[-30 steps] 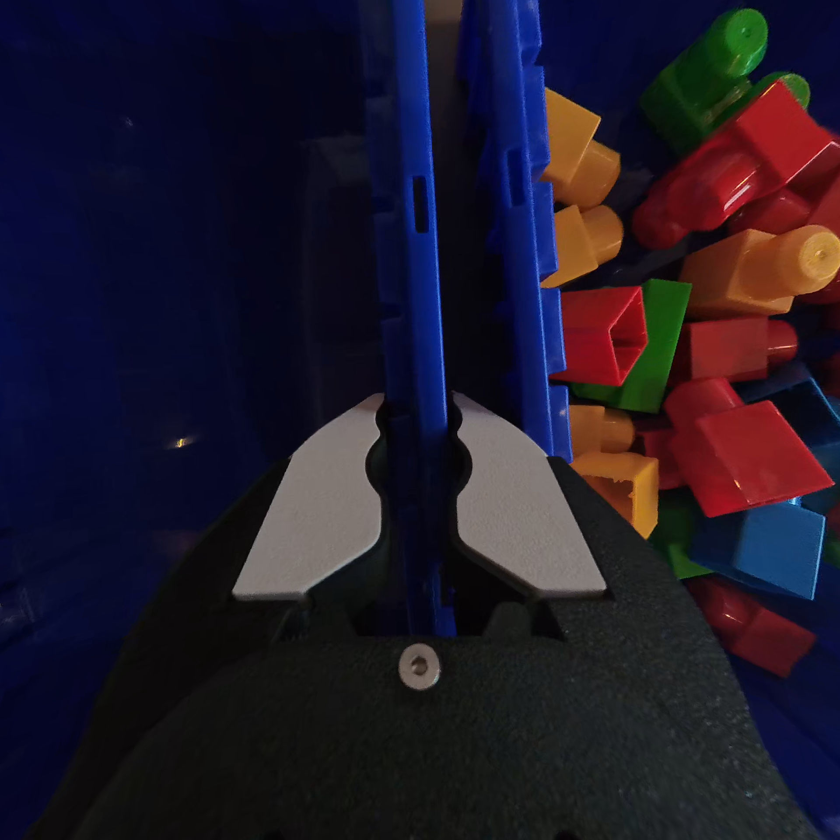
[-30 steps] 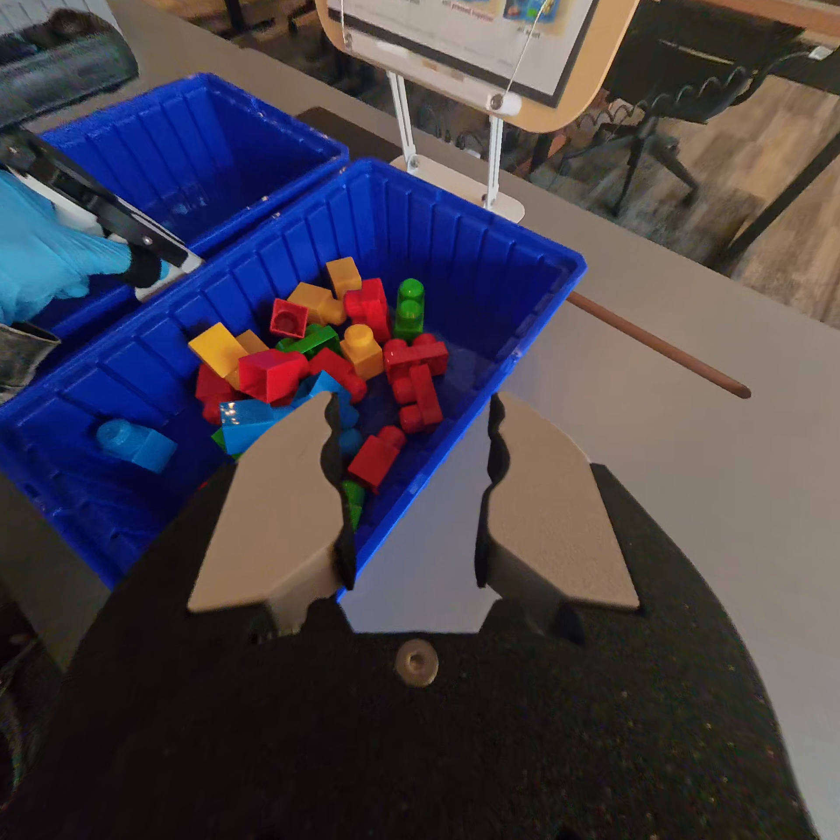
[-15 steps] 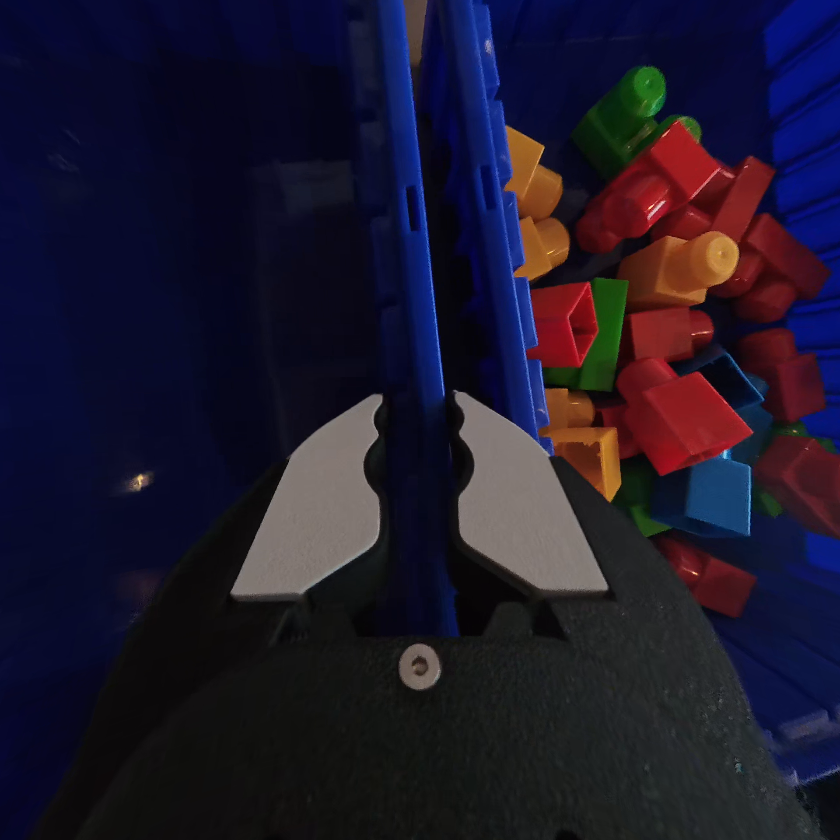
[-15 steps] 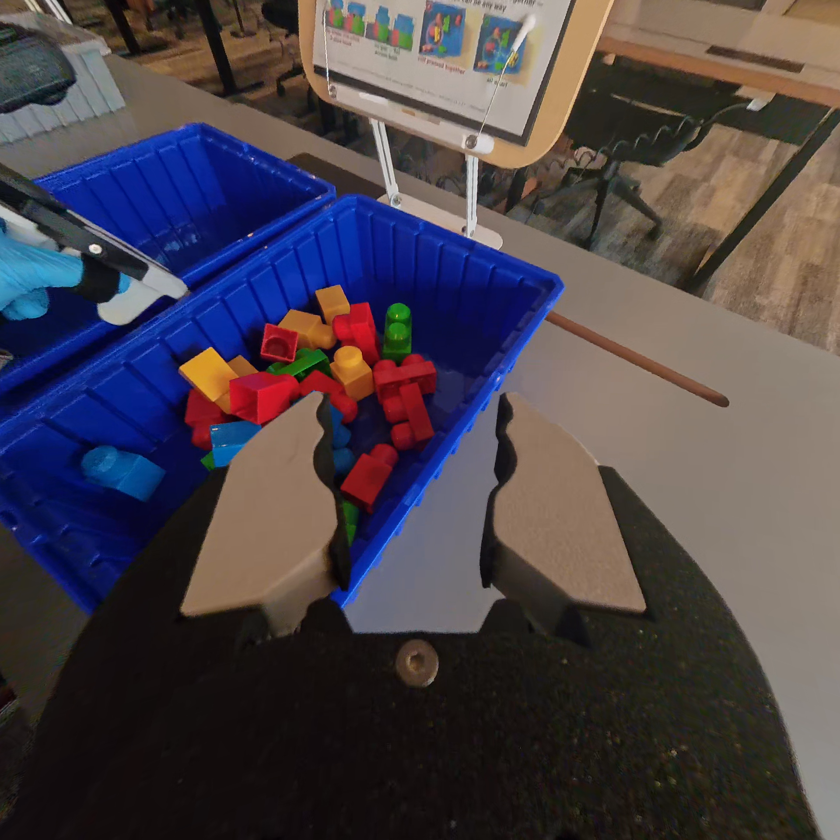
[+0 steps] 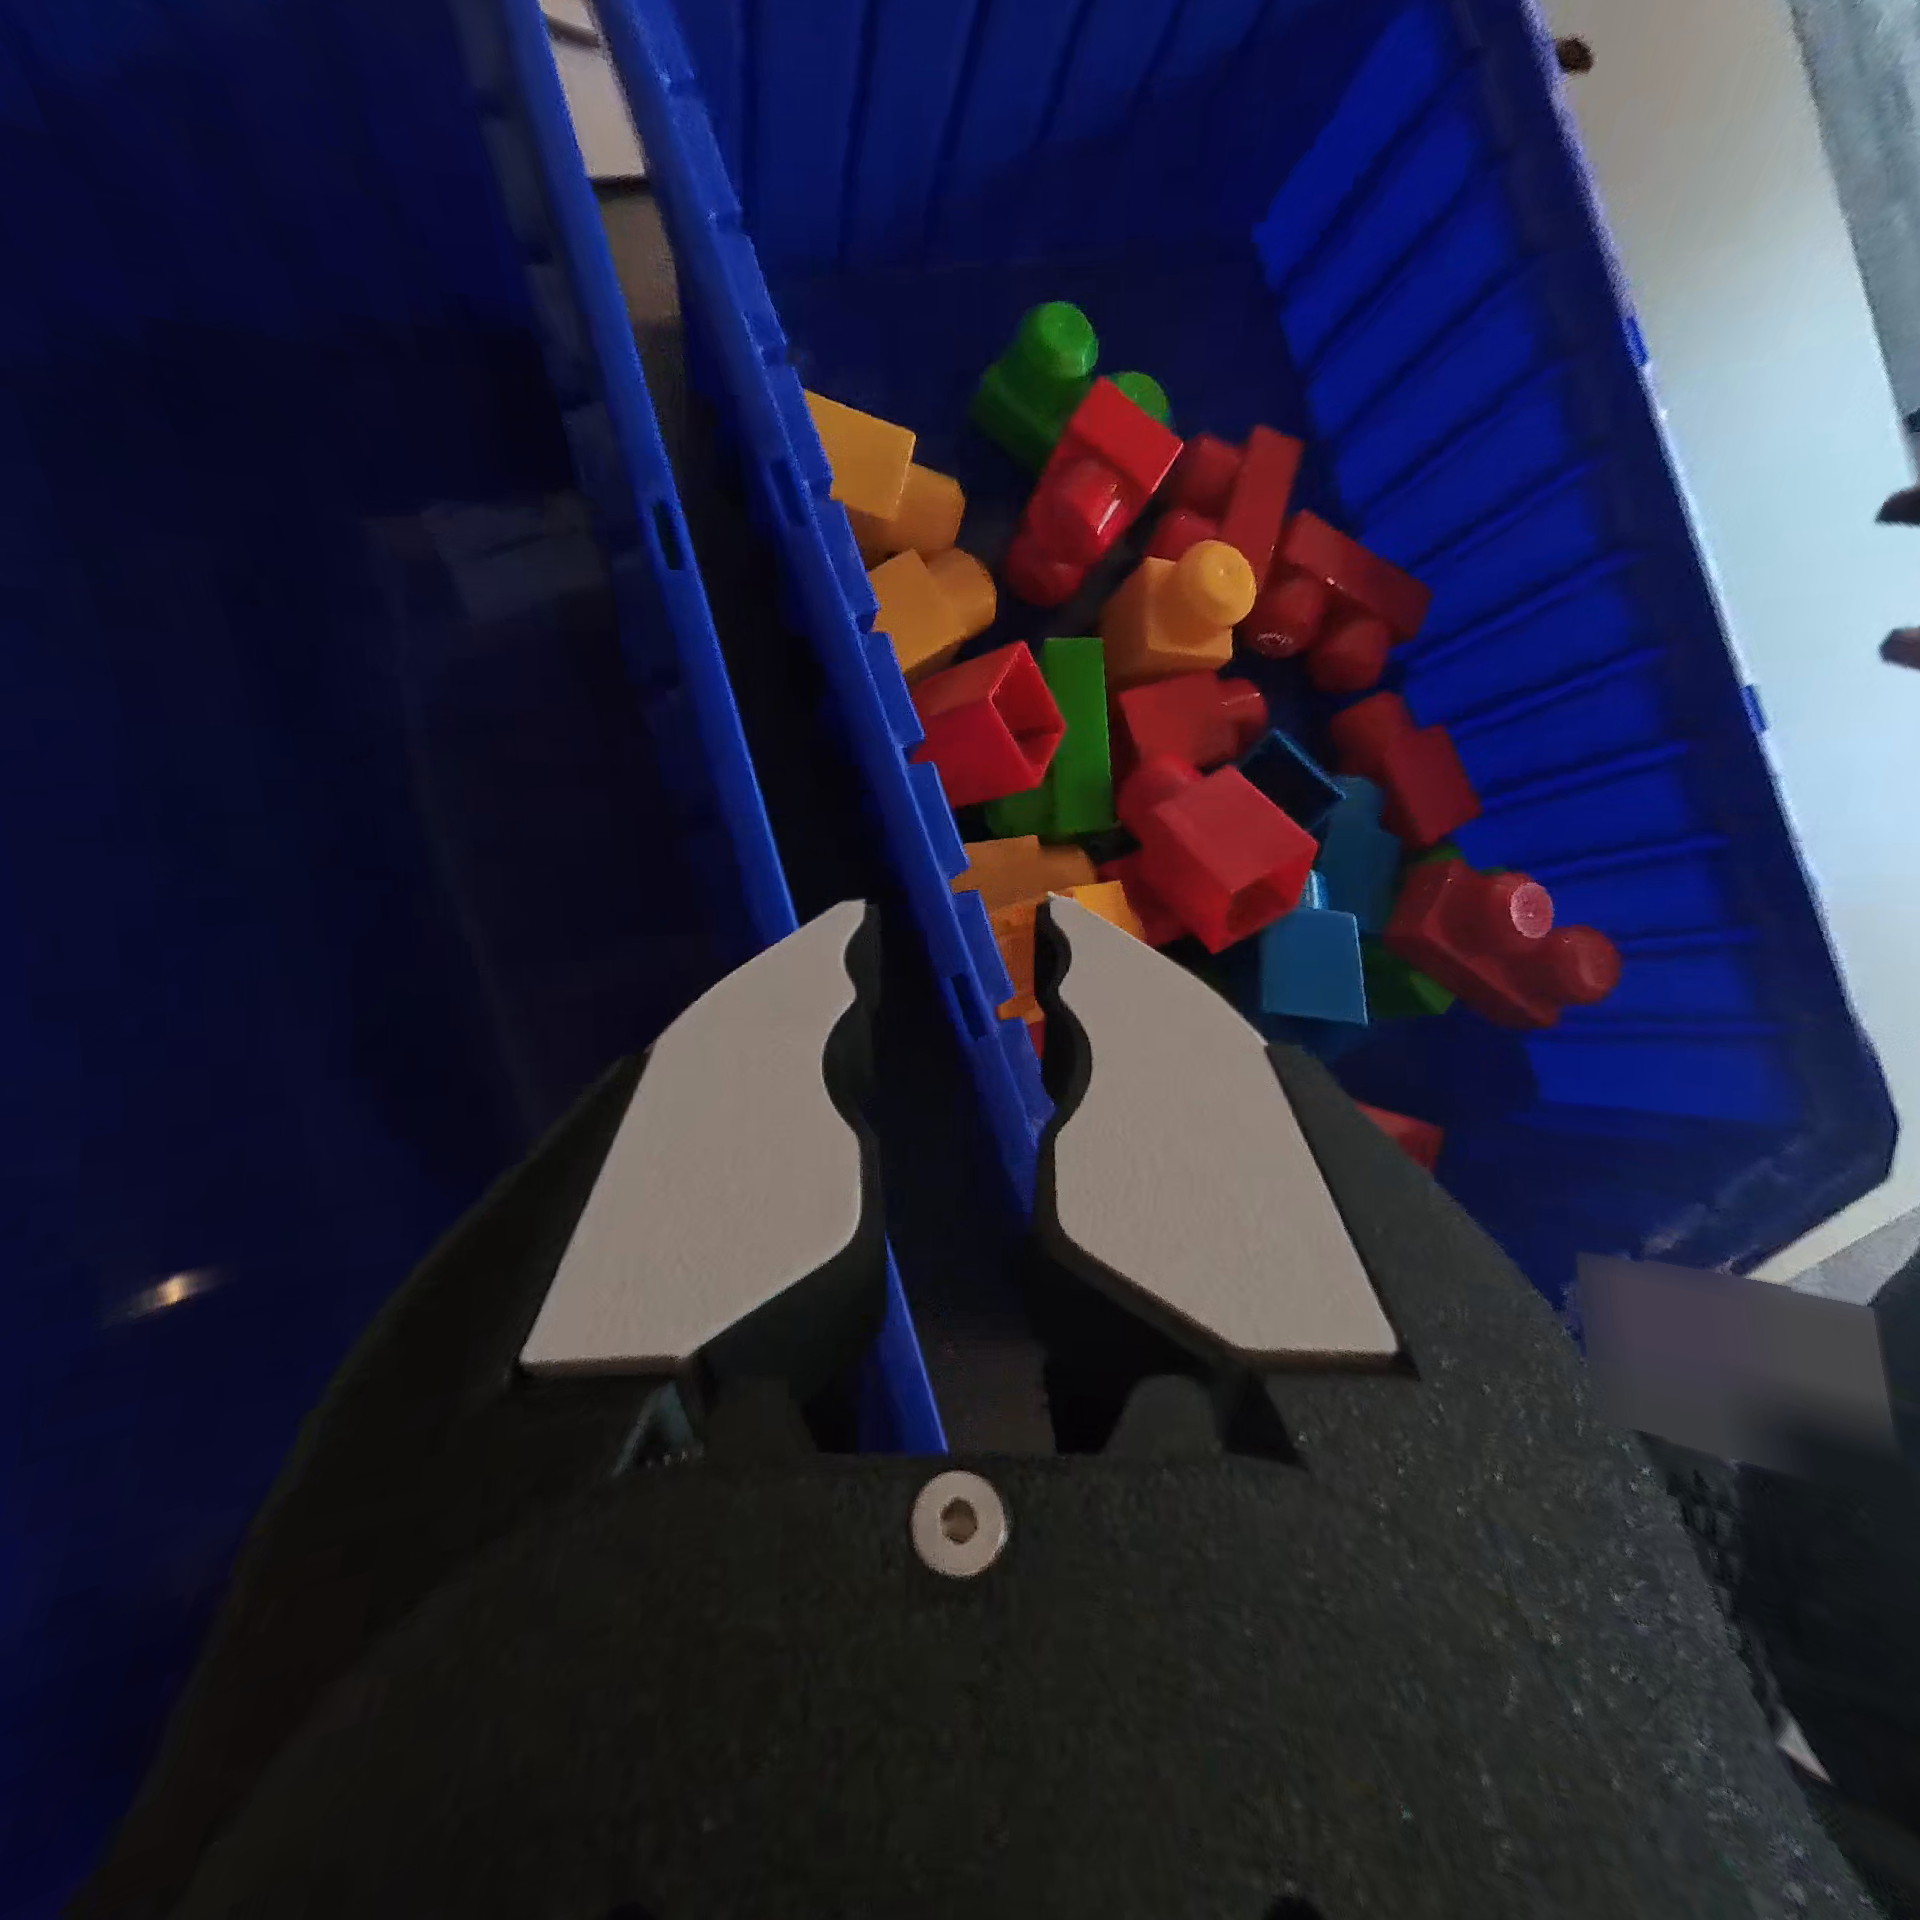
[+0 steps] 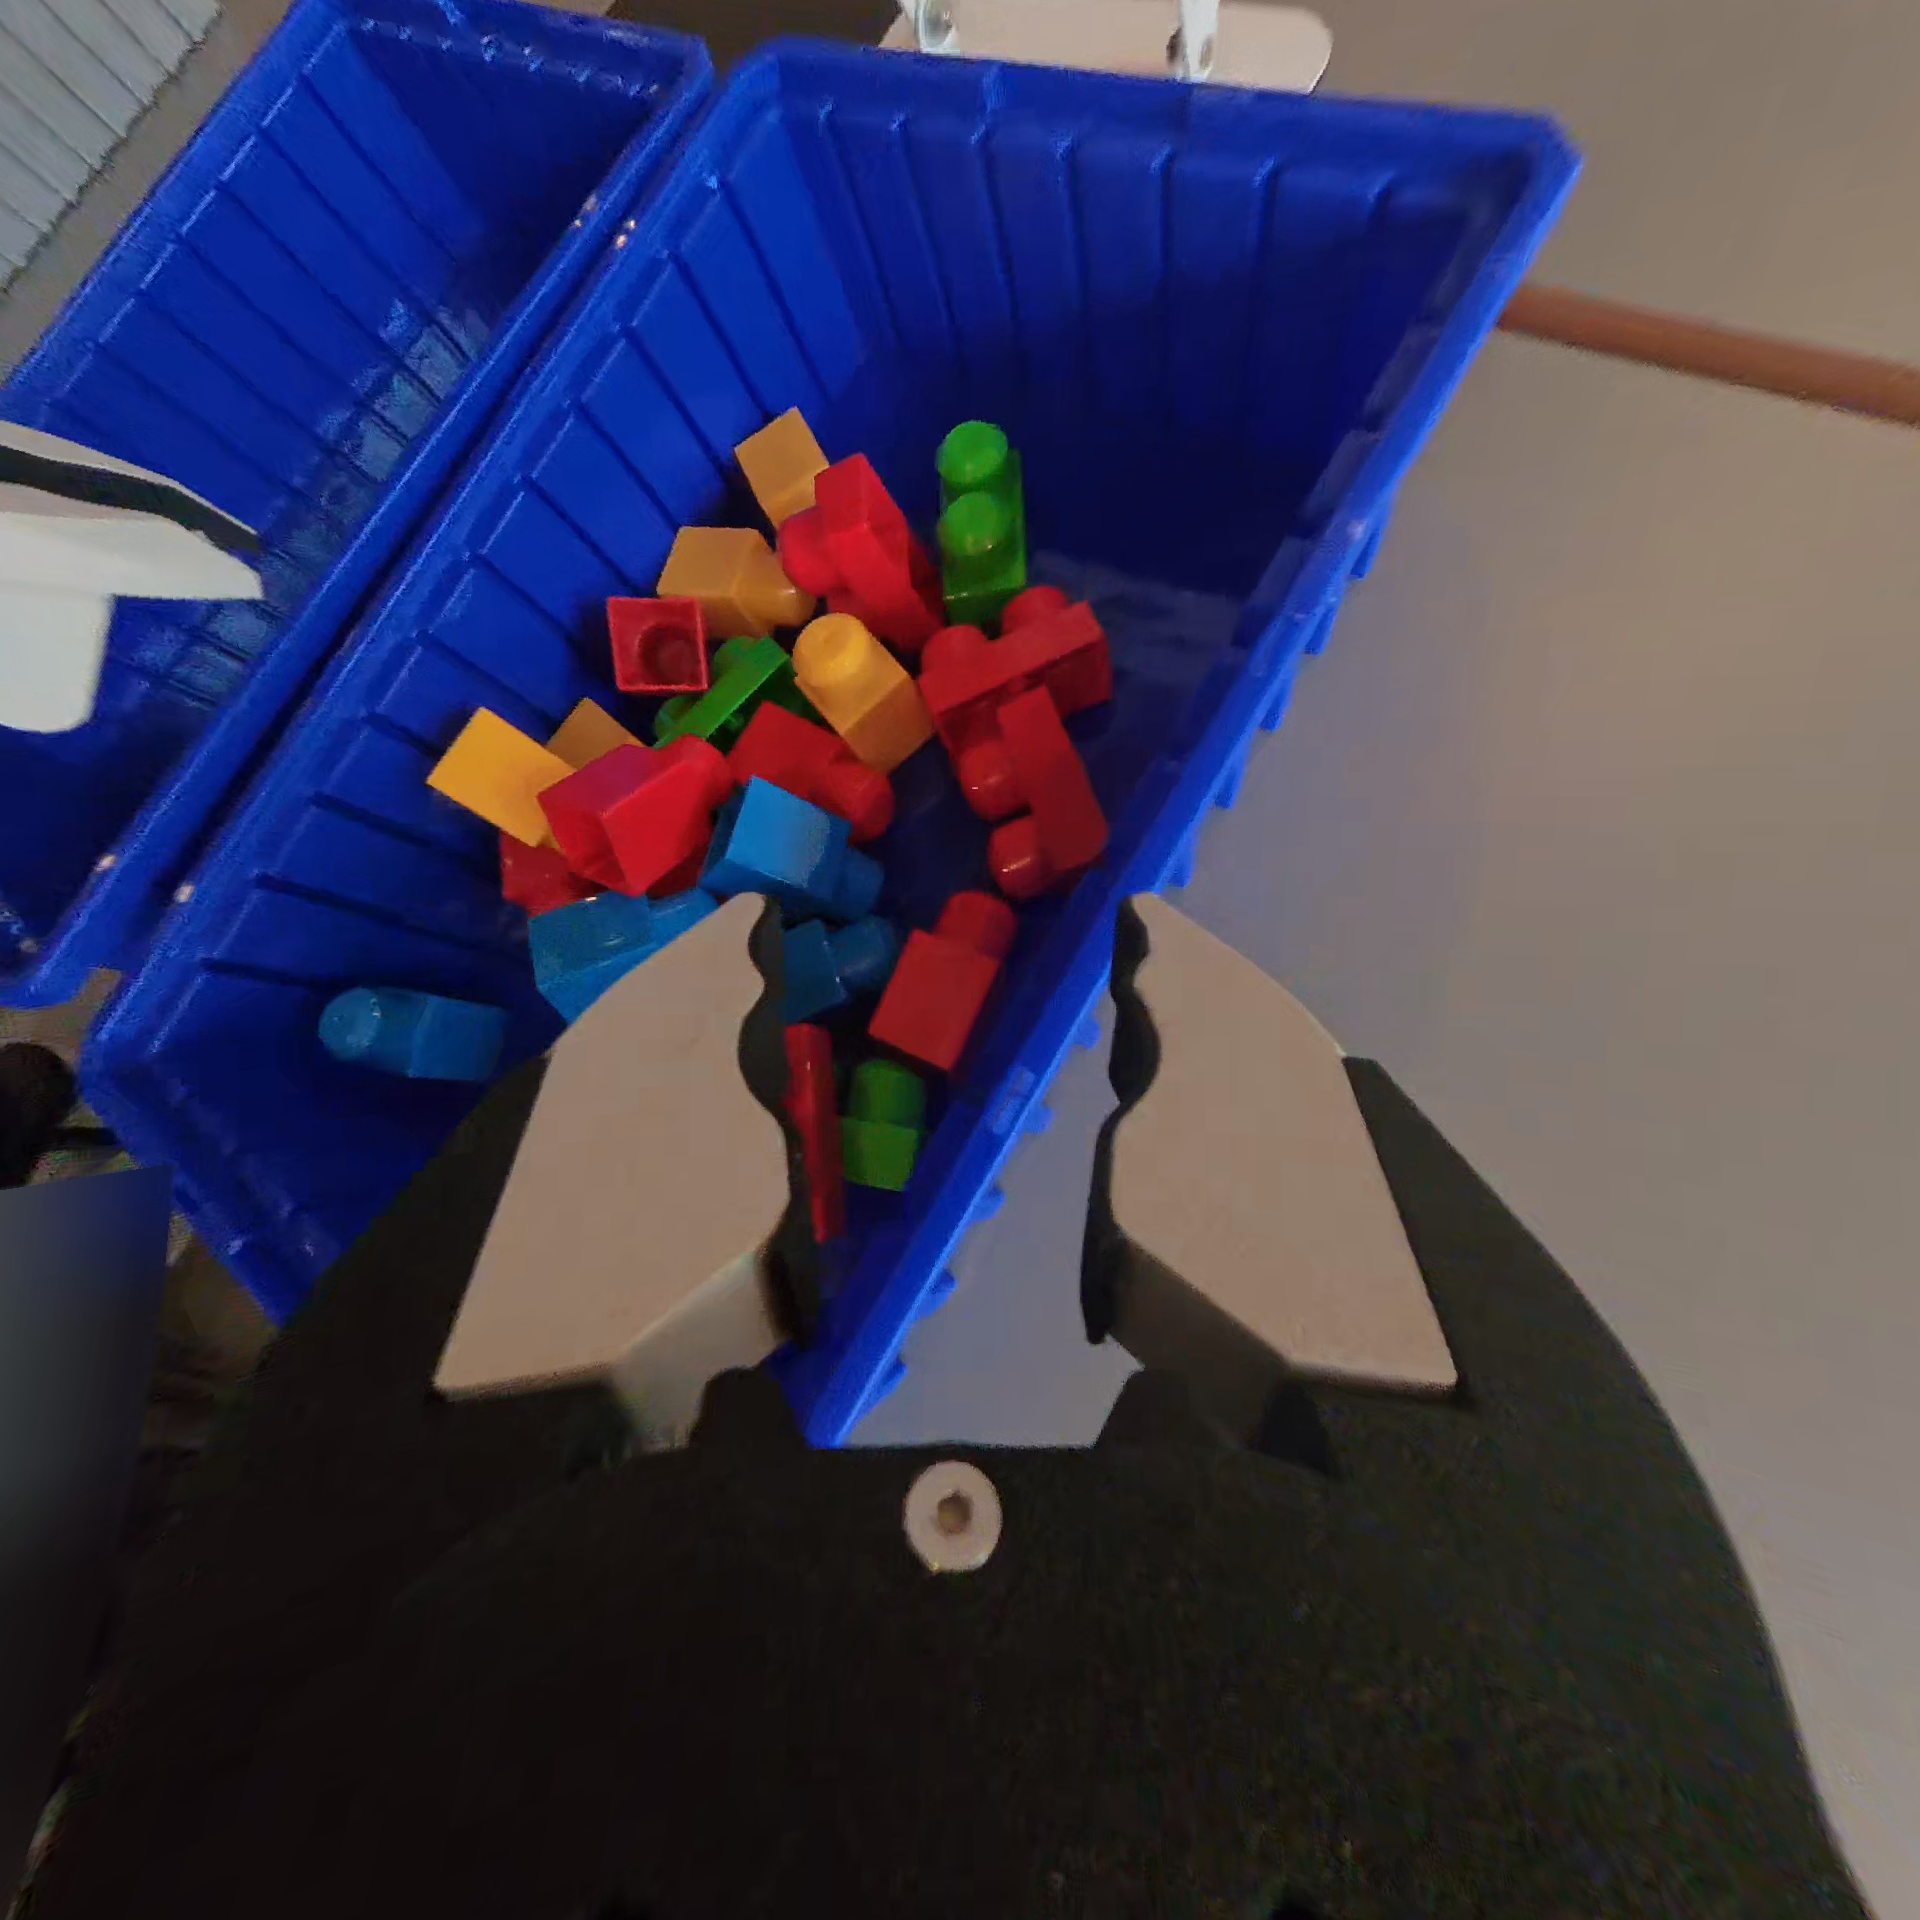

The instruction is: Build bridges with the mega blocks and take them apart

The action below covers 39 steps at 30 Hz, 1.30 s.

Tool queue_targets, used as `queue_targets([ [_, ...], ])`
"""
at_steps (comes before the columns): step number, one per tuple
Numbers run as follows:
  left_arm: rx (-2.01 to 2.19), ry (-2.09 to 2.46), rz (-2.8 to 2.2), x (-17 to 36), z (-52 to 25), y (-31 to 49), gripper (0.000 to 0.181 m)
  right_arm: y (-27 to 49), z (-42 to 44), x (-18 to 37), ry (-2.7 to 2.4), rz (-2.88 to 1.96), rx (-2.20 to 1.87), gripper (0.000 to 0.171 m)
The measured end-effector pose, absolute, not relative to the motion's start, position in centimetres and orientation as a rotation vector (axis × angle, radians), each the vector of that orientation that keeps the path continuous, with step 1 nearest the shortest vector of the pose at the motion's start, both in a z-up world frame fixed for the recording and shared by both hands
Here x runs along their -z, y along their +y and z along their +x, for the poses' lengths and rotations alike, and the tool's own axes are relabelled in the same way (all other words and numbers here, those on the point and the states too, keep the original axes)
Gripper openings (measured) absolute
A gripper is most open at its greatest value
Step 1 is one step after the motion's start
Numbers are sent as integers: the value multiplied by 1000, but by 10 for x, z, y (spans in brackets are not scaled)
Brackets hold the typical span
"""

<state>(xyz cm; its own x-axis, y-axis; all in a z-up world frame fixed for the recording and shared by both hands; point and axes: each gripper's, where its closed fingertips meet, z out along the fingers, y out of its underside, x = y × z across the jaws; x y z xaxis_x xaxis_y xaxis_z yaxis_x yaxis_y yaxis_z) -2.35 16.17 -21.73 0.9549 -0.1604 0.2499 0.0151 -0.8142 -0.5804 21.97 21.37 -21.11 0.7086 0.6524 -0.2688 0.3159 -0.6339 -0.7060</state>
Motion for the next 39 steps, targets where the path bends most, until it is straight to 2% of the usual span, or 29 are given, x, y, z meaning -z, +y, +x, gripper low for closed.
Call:
queue_targets([
  [2,396,136,-2551,225,-16,165,27,216,214,216,-735,-2292,-708,50],
  [4,393,163,-2583,234,-9,174,24,217,209,223,-738,-2312,-697,49],
  [5,372,172,-2602,240,-8,178,20,217,208,228,-740,-2333,-682,51],
  [6,347,171,-2609,245,-9,183,9,216,207,233,-744,-2356,-665,53],
  [9,331,182,-2632,253,-5,189,1,214,201,246,-770,-2396,-626,52],
  [18,259,250,-2658,264,5,198,3,228,226,233,-674,-2397,-351,57],
  [24,266,262,-2678,264,5,200,4,228,228,274,-731,-2543,-300,60],
  [26,254,278,-2691,265,4,200,0,227,223,286,-753,-2574,-316,51],
  [27,257,293,-2696,265,4,200,0,226,223,292,-769,-2592,-303,41],
  [32,312,284,-2707,264,5,200,0,229,222,300,-665,-2636,-354,28],
  [39,418,295,-2659,260,19,193,0,229,239,301,-650,-2648,-266,25],
])
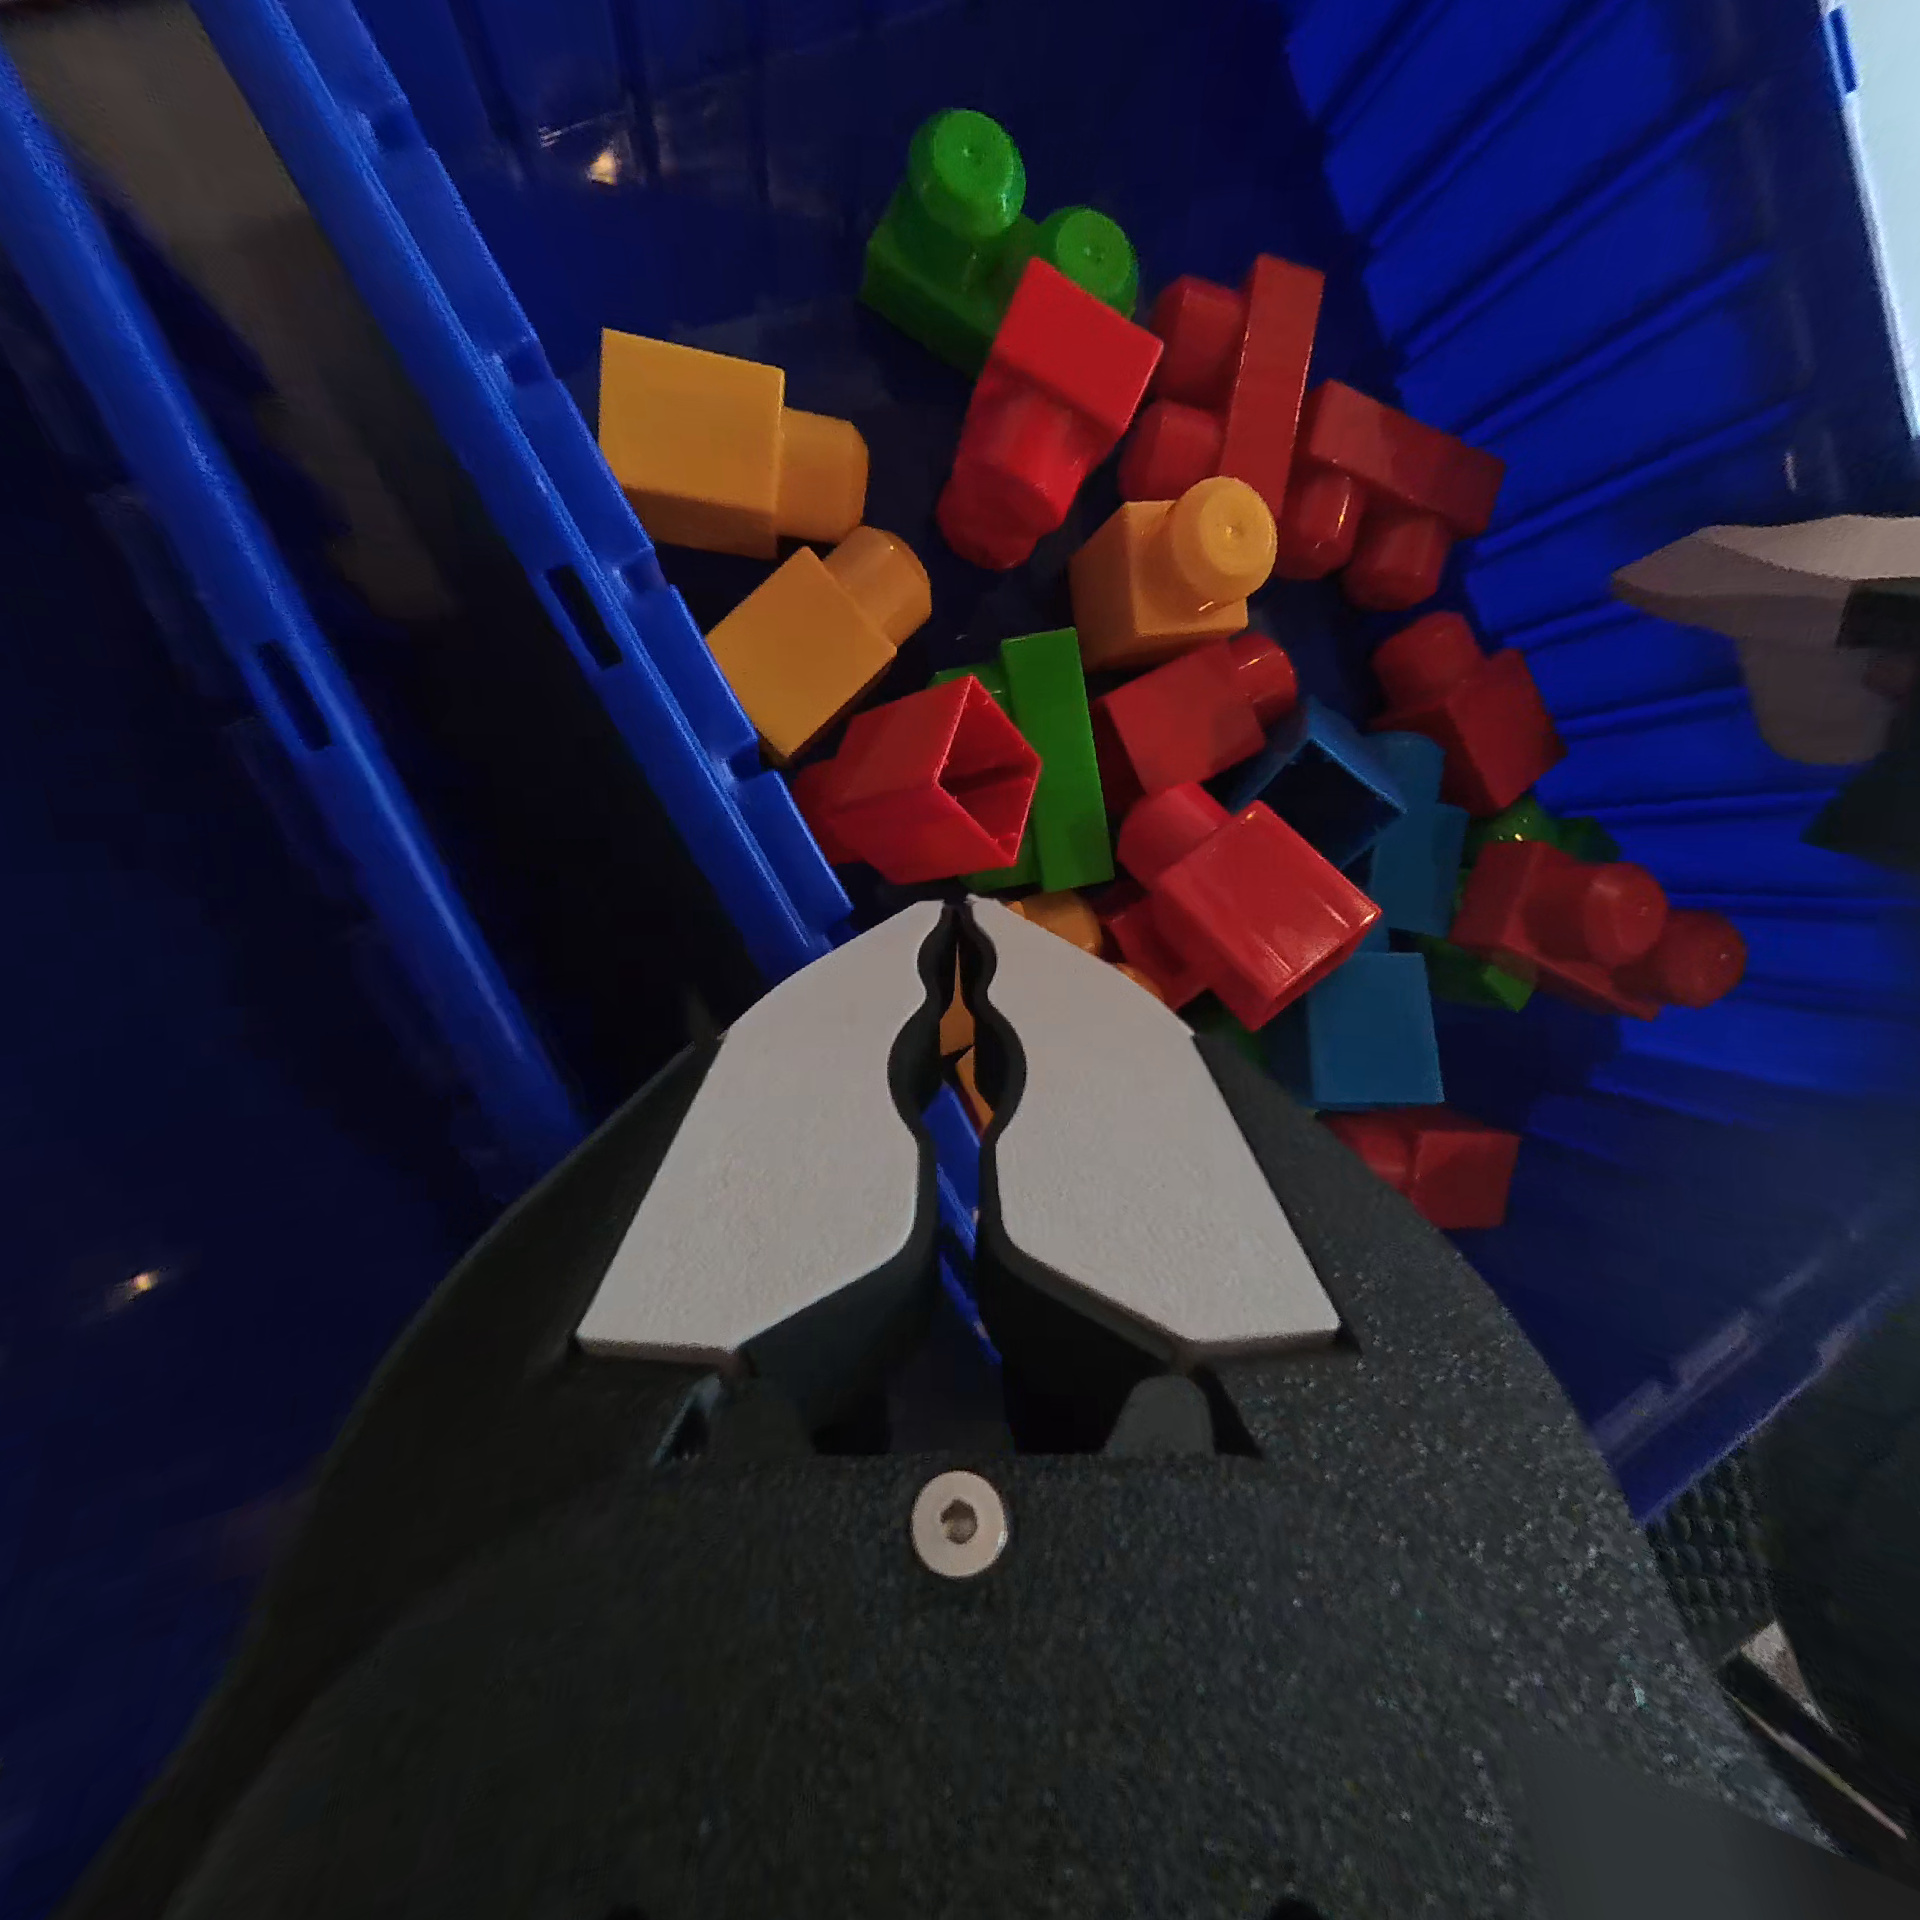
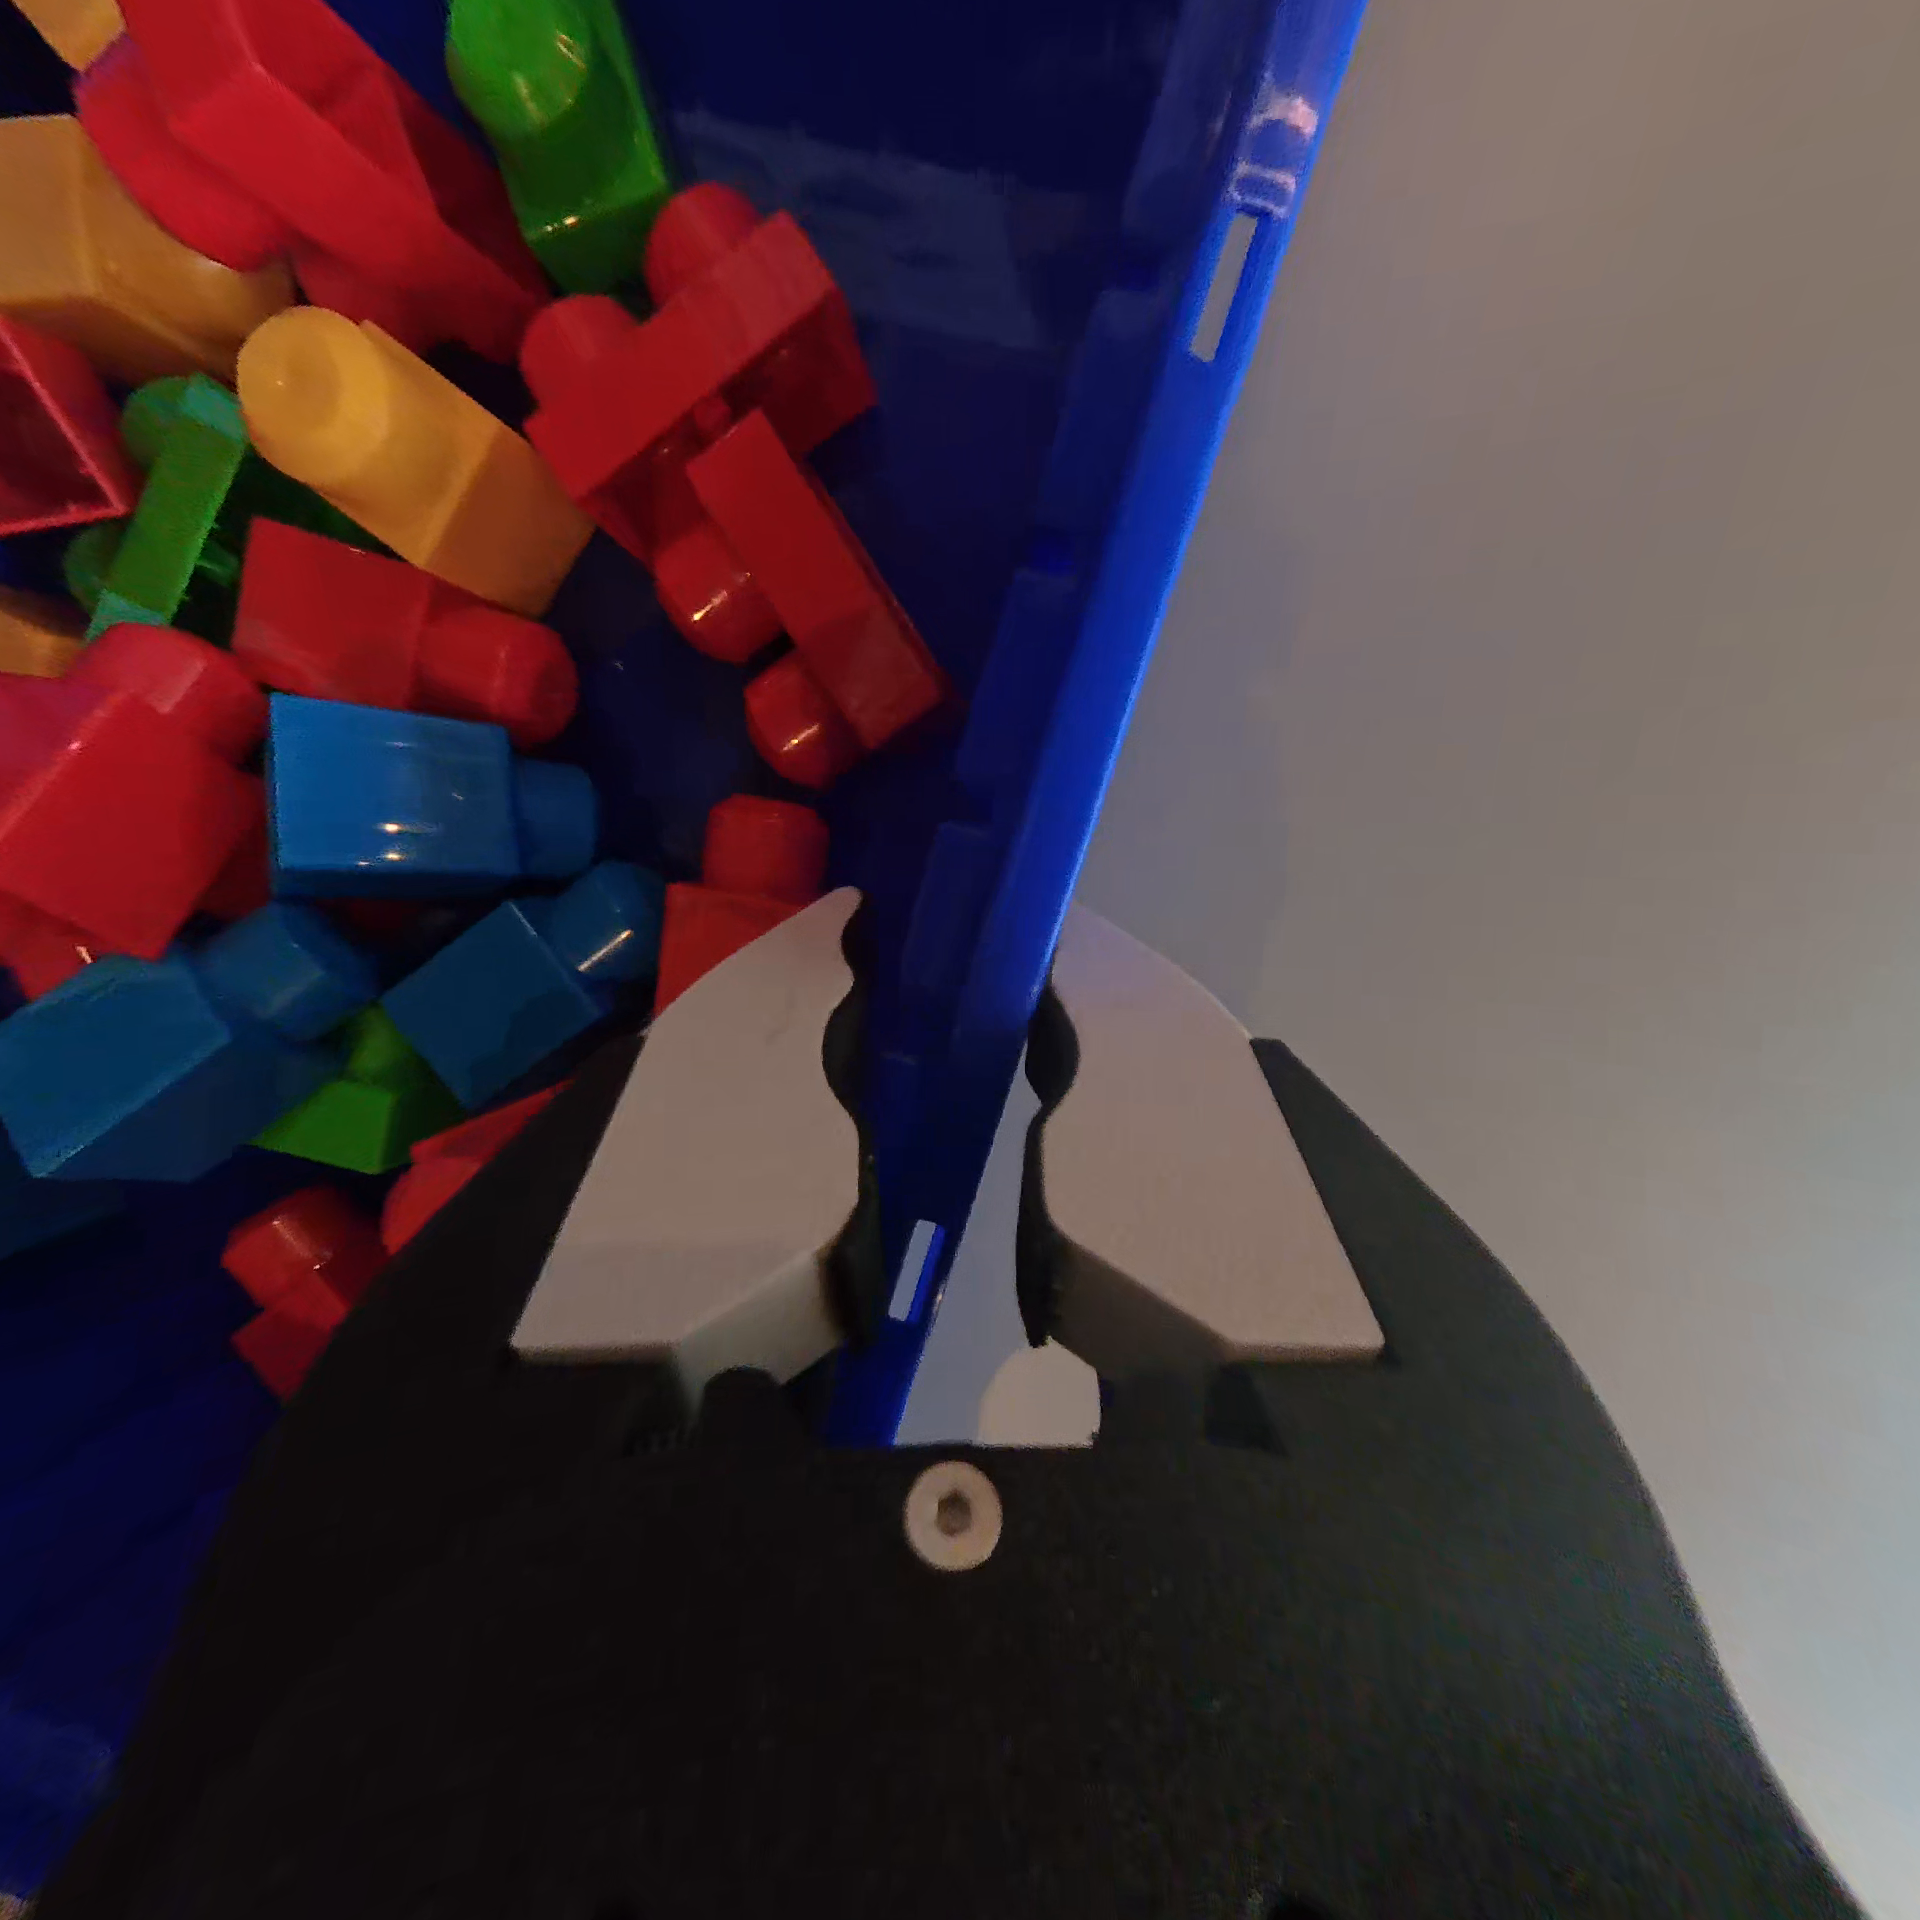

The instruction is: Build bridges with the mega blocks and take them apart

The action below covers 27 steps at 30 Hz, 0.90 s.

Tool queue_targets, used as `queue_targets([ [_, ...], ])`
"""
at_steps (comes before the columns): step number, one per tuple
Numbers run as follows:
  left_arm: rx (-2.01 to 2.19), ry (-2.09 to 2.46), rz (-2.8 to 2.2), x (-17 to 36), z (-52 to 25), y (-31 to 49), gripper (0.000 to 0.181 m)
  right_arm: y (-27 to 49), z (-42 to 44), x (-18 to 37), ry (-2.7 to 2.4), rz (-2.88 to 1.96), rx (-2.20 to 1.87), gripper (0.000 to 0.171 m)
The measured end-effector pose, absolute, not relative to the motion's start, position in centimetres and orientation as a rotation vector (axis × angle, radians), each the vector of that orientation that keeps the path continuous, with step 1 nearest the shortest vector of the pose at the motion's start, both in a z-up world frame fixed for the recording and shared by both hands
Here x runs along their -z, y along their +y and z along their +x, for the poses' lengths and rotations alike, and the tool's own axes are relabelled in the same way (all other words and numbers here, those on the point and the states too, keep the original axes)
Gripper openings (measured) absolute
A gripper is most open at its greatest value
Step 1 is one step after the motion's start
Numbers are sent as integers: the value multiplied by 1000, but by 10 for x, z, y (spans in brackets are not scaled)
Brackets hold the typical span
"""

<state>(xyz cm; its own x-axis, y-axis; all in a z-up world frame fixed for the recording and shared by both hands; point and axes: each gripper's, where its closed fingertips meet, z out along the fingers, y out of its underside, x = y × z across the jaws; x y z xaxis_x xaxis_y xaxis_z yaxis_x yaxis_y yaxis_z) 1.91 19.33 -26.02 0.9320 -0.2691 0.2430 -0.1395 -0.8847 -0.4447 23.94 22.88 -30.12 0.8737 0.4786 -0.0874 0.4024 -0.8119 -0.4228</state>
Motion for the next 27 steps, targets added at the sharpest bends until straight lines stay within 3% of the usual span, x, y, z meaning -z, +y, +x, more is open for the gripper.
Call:
queue_targets([
  [6,354,345,-2644,260,33,190,0,215,257,301,-590,-2646,-249,25],
  [11,465,397,-2504,229,47,173,7,208,278,299,-559,-2603,-211,28],
  [15,389,675,-2192,185,57,146,9,202,287,273,-650,-2449,-137,47],
  [20,151,1182,-1777,171,88,82,55,152,279,218,-1028,-2131,-141,56],
  [22,231,1293,-1802,188,105,57,77,108,260,209,-1301,-1977,-237,70],
  [25,368,1438,-1890,213,122,20,68,41,246,222,-1687,-1789,-274,80],
  [27,295,1545,-1860,221,123,8,53,16,249,241,-1855,-1733,-176,80],
])
